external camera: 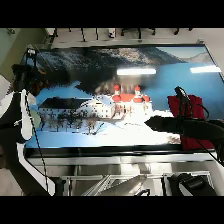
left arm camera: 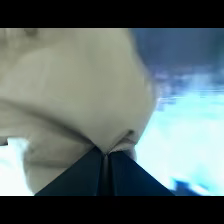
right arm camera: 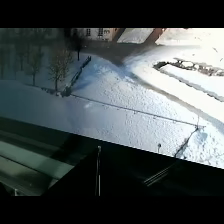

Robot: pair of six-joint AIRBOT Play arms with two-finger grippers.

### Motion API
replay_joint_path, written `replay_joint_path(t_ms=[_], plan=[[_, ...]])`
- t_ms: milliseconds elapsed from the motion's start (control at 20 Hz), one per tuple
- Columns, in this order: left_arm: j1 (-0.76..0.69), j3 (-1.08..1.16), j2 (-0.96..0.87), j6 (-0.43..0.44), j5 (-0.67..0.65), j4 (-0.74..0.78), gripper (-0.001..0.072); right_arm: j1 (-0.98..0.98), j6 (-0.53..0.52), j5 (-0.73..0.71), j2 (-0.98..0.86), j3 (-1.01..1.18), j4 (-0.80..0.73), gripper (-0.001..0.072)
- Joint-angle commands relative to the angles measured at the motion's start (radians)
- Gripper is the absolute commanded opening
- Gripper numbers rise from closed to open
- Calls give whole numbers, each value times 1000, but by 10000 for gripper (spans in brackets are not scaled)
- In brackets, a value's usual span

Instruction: Fold the shirts.

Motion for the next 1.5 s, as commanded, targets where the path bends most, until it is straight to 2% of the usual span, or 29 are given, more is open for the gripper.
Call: replay_joint_path(t_ms=[0,150,250,350,600,650,700,750,950,1050,1150,1250,1350,1450], plan=[[-142,-31,217,8,190,-91,9,1,0,32,1,0,0,21],[-285,-16,346,19,399,-362,9,1,0,35,1,0,0,21],[-383,-82,414,14,429,-521,10,1,-1,35,0,0,-5,21],[-483,-188,454,-12,426,-579,10,1,0,34,1,0,-8,21],[-690,-474,446,-77,345,-579,11,0,0,35,1,0,-28,42],[-711,-512,441,-93,316,-581,55,-2,0,35,1,0,-28,216],[-725,-532,438,-93,304,-599,385,-12,0,35,1,0,-27,404],[-724,-532,438,-96,312,-619,539,-31,0,35,1,0,-27,413],[-585,-452,491,-78,497,-627,537,-192,-67,23,-15,0,-23,414],[-455,-524,578,-78,487,-629,537,-285,-134,-23,-77,0,1,414],[-320,-674,666,-77,434,-705,537,-346,-188,-26,-184,0,59,414],[-212,-881,736,-34,352,-872,538,-352,-270,5,-316,0,141,414],[-178,-1098,778,22,237,-967,537,-318,-323,52,-460,5,207,414],[-204,-1272,775,49,91,-1026,537,-261,-344,61,-600,42,242,414]])
